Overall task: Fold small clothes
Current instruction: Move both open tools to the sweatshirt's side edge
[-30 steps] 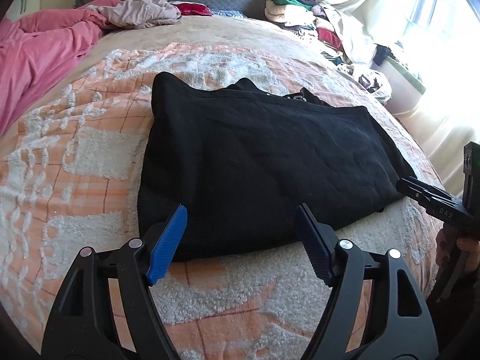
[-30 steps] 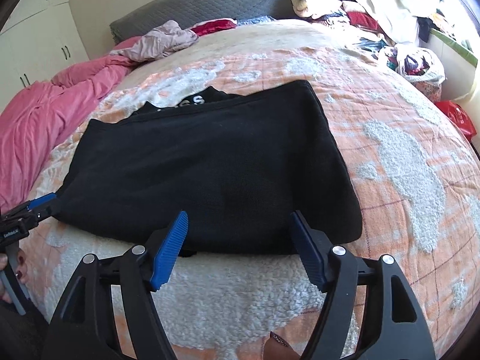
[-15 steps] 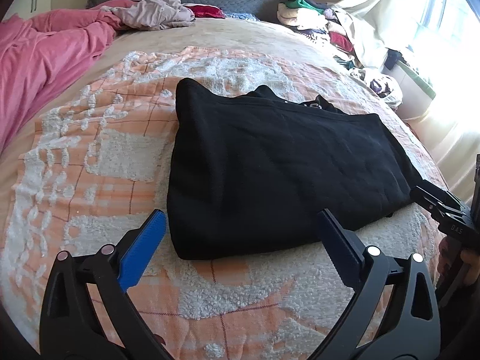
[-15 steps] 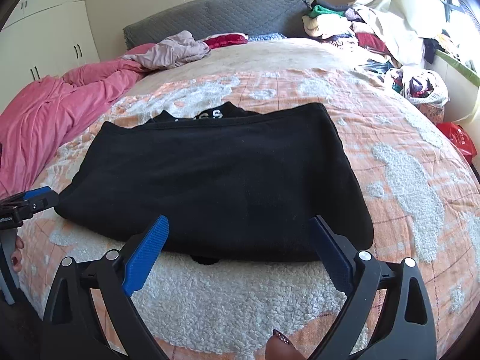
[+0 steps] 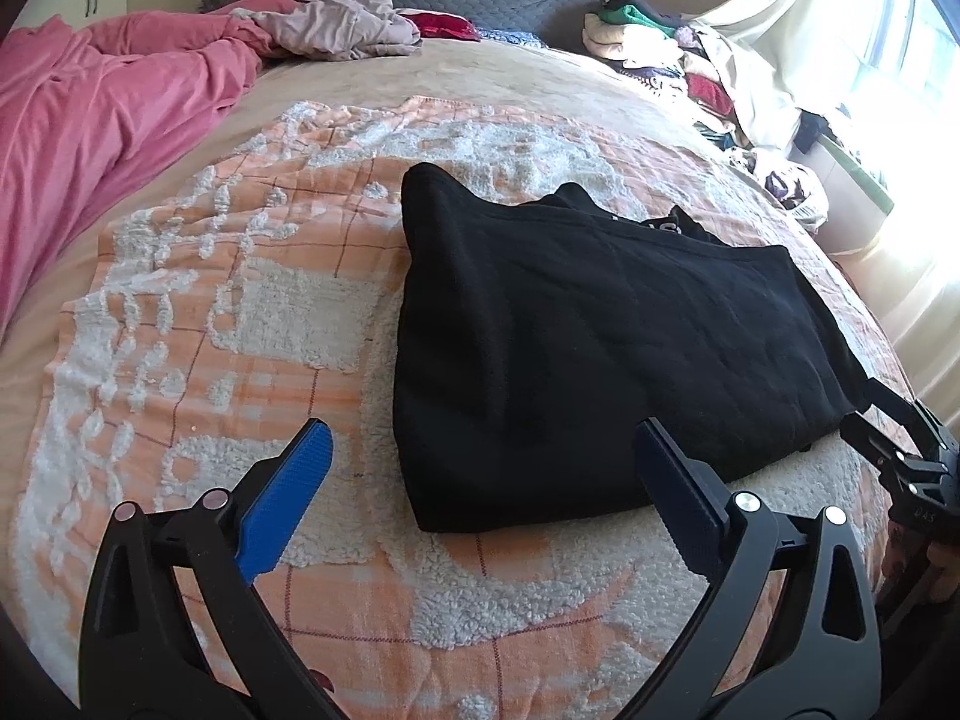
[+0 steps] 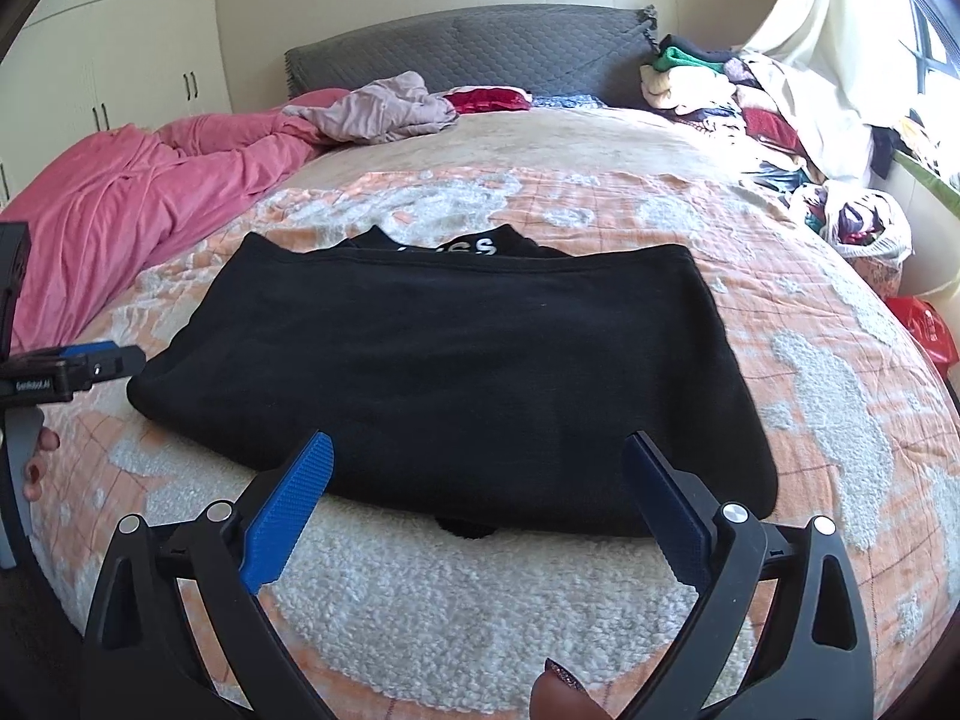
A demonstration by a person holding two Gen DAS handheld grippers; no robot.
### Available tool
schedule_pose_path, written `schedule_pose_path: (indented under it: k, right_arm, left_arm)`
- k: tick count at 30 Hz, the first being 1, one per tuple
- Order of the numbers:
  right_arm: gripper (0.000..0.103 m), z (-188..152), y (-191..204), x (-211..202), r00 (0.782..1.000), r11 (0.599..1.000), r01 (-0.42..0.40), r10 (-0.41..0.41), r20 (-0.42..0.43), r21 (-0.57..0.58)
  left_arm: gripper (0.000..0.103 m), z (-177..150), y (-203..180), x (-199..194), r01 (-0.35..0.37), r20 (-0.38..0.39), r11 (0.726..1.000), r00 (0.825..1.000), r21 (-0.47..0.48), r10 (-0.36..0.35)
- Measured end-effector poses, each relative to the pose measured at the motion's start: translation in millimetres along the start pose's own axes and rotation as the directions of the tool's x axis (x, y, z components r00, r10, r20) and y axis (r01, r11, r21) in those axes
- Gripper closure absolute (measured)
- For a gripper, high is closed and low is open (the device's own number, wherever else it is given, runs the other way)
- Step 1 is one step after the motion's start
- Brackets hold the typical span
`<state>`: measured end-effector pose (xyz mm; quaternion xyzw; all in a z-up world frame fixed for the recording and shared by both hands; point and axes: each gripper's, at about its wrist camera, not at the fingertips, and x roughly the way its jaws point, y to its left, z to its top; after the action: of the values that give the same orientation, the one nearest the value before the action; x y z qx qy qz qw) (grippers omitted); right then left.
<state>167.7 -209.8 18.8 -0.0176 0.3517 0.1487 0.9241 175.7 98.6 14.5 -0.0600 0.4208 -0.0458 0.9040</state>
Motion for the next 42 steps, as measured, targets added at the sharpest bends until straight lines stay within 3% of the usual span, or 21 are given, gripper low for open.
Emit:
schedule_pose_path:
  k: [13,24,42]
  right_arm:
    - [0.006,1.1,73.8,19.3,0.998,0.977,-0.055,0.049,-0.034,-0.204]
    - [0.006,-12.7,153.9,59.6,0.998,0.882,0.000,-0.031,-0.058,-0.471]
    - [0.006,17.5,189.7,117.4,0.996,0.848,0.047,-0.083,-0.045,-0.527]
  left_arm:
    - [0.010,7.6,27.7,7.1,-0.072,-0.007,0.996,0.997,-0.053,0.071]
    - [0.010,14.0,43.4,7.4,-0.126,0.004,0.989,0.992,-0.076,0.126]
    - [0.010,28.5,58.6,18.4,-0.114,-0.020,0.985,0.993,-0.133,0.112]
